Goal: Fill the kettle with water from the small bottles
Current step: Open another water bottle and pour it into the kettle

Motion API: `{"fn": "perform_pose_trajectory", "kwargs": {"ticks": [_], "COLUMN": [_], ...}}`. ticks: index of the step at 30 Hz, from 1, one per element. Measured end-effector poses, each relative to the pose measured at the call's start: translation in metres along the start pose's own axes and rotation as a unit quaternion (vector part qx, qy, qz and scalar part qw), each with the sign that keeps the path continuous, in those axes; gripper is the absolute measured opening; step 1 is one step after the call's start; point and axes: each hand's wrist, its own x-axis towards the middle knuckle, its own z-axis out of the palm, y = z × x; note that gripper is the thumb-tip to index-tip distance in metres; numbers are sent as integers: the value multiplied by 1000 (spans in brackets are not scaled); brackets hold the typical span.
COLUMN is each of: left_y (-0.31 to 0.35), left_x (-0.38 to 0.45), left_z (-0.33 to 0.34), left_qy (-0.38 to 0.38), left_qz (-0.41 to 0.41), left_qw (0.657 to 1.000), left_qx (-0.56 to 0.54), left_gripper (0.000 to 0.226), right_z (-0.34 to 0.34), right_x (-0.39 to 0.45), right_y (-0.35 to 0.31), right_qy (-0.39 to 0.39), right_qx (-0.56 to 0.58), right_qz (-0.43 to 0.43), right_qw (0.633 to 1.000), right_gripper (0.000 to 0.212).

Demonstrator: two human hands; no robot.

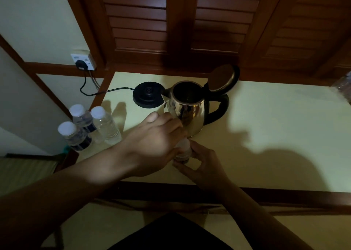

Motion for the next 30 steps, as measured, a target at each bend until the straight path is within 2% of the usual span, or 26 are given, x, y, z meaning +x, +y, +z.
{"fn": "perform_pose_trajectory", "kwargs": {"ticks": [8, 14, 18, 21, 23, 26, 30], "left_y": [7, 9, 1, -10, -15, -17, -15], "left_x": [5, 4, 1, -3, -4, -3, -2], "left_z": [3, 14, 19, 18, 16, 16, 23], "left_qy": [20, 44, 32, 45, 42, 46, 42], "left_qz": [-3, -56, -111, -66, -38, -40, -17], "left_qw": [999, 997, 988, 964, 947, 941, 951], "left_qx": [39, 20, -106, -255, -316, -331, -306], "left_gripper": [35, 47, 52, 45, 47, 45, 39], "right_z": [4, 5, 5, 5, 5, 5, 4], "right_x": [-2, -2, -3, -3, -2, -1, 0], "right_y": [-1, 0, 2, 5, 6, 5, 5], "right_qy": [16, 17, 27, 31, 31, 30, 36], "right_qx": [-7, 3, -2, 1, 3, 9, 8], "right_qz": [-16, -28, -25, -16, -13, -12, -28], "right_qw": [1000, 999, 999, 999, 999, 999, 999], "right_gripper": [43, 35, 44, 46, 49, 49, 48]}}
